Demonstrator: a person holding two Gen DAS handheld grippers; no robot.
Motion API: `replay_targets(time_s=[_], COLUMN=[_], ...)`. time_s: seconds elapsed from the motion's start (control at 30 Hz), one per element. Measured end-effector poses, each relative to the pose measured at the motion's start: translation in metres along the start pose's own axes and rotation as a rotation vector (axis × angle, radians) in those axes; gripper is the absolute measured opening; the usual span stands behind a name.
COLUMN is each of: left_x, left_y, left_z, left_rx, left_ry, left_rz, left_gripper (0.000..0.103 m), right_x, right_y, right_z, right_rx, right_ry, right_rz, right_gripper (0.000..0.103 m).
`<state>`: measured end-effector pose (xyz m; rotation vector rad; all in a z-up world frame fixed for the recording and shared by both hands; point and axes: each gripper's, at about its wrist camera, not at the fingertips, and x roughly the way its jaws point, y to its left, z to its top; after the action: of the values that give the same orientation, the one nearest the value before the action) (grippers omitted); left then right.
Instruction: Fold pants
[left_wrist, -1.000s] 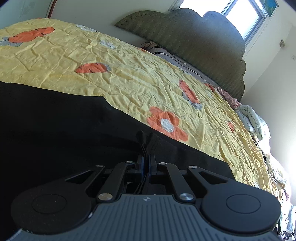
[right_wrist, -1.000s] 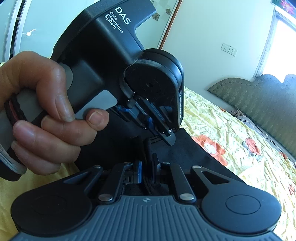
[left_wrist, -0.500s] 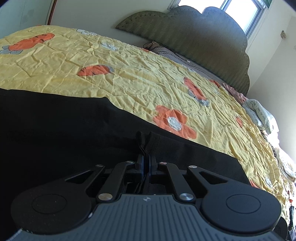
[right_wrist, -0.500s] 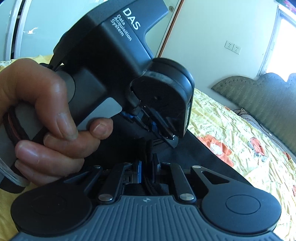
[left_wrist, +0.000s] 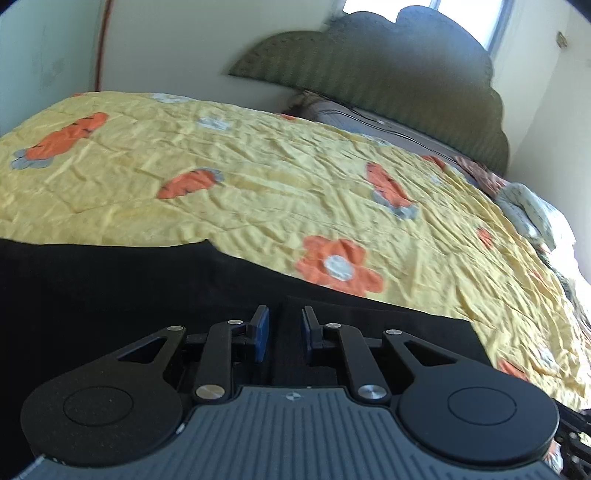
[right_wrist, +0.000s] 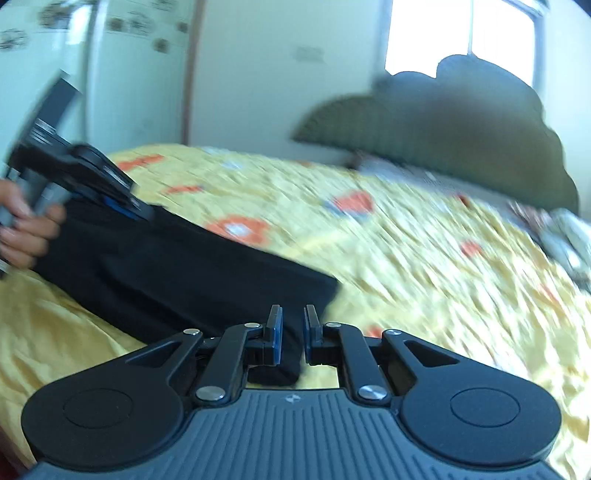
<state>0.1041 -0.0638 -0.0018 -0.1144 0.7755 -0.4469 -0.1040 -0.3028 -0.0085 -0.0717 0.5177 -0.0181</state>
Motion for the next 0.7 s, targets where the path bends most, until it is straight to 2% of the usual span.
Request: replay_targets(time_s=[0.07, 0.13, 0.23, 0.33, 0.47, 0.57, 0.63, 0.7], left_x=[0.007, 0.016, 0.032, 0.053, 0.084, 0.092, 0.091, 0.091], left_y=[-0.025, -0.056, -0.102, -0.138, -0.161, -0.165, -0.170, -0.174], left_z=[0.003, 0.001, -0.006, -0.016, -0.030, -0.035, -0.037, -0.037], left_rx=[0.055, 0.128, 0.259, 0.365, 0.419, 0.439, 0.463, 0.478], left_ry=[0.044, 0.086, 0.105, 0.133, 0.182, 0.156, 0.130, 0.108], left_rz=[-0.090, -0.163, -0.193, -0.201, -0.176, -0.151, -0.142, -0.119], left_gripper=[0.035, 0.042, 0.043, 0.043, 0.043, 0.043, 0.043, 0.043], right_x=[0.002, 0.009, 0.017, 0.022, 0.031, 0.019, 0.009, 0.000], right_y=[-0.020, -0.038, -0.058, -0.067, -0.064, -0.055, -0.051, -0.056], right_z=[-0.013, -0.019, -0.020, -0.024, -0.037, -0.042, -0.043, -0.039], right_rx=[0.100, 0.259, 0.443, 0.553, 0.585, 0.494, 0.459, 0.510], right_ry=[0.033, 0.023, -0.022, 0.015, 0.139, 0.213, 0.206, 0.148], right_rz=[0.014, 0.110, 0.194, 0.239, 0.292, 0.303, 0.264, 0.238], right_gripper=[0.011, 0.011, 0.011, 0.011, 0.011, 0.011, 0.012, 0.012])
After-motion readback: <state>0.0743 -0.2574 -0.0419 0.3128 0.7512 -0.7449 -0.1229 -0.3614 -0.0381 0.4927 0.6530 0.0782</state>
